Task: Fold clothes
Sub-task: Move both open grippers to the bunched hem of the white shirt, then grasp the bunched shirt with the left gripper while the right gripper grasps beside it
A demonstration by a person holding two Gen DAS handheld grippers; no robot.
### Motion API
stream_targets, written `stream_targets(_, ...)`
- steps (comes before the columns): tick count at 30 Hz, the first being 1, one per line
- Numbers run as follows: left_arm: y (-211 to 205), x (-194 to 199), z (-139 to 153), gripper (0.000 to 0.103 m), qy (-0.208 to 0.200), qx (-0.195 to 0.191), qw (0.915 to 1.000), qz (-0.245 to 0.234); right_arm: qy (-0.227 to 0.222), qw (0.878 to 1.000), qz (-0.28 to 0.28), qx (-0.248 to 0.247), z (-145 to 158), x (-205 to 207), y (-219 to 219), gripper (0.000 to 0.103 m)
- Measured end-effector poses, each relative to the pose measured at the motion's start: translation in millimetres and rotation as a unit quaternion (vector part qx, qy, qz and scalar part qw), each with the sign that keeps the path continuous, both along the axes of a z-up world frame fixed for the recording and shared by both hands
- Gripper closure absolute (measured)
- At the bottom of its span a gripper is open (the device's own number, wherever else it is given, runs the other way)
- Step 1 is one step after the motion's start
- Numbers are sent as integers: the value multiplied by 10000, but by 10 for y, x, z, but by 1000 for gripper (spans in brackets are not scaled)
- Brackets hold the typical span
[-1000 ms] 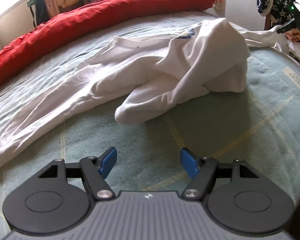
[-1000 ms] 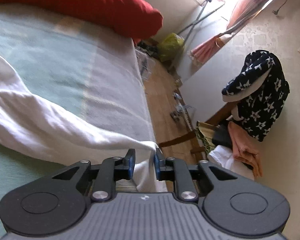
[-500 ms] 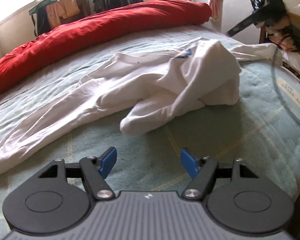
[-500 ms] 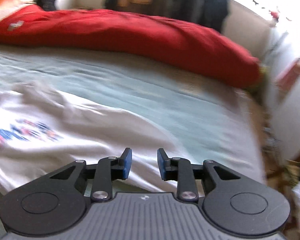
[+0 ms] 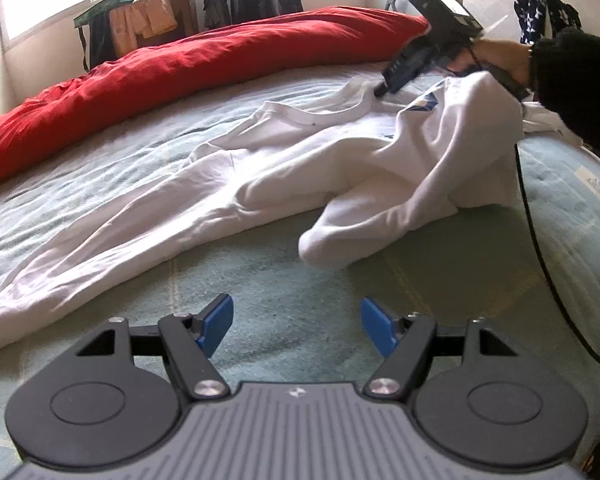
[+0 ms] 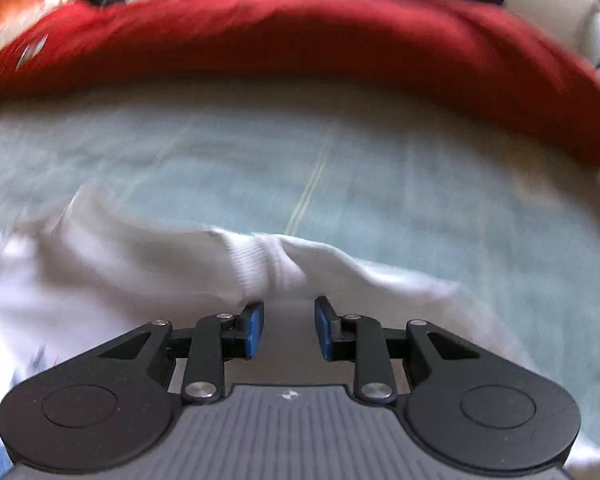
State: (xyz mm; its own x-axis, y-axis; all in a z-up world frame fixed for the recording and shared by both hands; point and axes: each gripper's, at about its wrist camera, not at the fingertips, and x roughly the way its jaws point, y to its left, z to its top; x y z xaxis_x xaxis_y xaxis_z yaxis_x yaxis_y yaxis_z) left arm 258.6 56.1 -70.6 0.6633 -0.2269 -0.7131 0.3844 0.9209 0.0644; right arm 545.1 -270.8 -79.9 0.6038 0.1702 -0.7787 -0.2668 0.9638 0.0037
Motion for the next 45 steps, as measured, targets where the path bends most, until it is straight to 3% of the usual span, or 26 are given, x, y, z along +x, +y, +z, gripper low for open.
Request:
stream_targets(2, 14, 33, -23, 31, 20, -7, 10000, 0, -189, 9995, -263, 20, 46, 76, -42, 71)
stream_targets(6, 8, 22, -29, 31, 58, -17, 10000, -13, -260, 9995, -122, 115, 162, -112, -90, 71)
stream_targets(12, -30, -77, -6, 31, 95, -119, 9998, -92, -306, 9990, 293, -122, 422, -776, -202, 63)
stream_targets(18, -75, -137, -17, 33, 122, -207, 9997, -92, -221, 9965, 804, 98, 601, -1706, -338, 54)
stream_targets(21, -77, -105, -58, 35, 176, -388, 9991, -68, -134, 9933, 1131, 189, 530, -2090, -290, 46)
stream_targets(24, -80, -47, -110, 35, 175, -531, 9984, -28, -130, 9900, 1365, 332, 411, -2390, -197, 45)
stream_targets(31, -108, 205, -179, 34, 0, -751, 9971, -82, -158, 9868, 1500, 587, 83, -2632, 65, 40)
stream_targets(39, -209, 485, -319, 37, 6, -1249, 9913, -408, -904, 9851, 1429, 313, -71, -2768, 322, 38)
stream_targets(40, -219, 506, -323, 40, -4, -1349, 9899, -445, -940, 9847, 1447, 261, -108, -2743, 362, 38)
stream_targets(41, -229, 525, -327, 56, -19, -1440, 9884, -477, -968, 9841, 1478, 178, -144, -2718, 404, 38)
stream_targets(42, -242, 528, -319, 65, -84, -1448, 9883, -471, -984, 9834, 1527, 56, -179, -2691, 449, 43)
stream_targets(43, -255, 530, -309, 80, -149, -1459, 9881, -467, -992, 9824, 1584, -54, -204, -2668, 488, 60)
stream_targets(45, -255, 492, -258, 90, -271, -1518, 9867, -505, -1007, 9808, 1664, -124, -167, -2655, 521, 68)
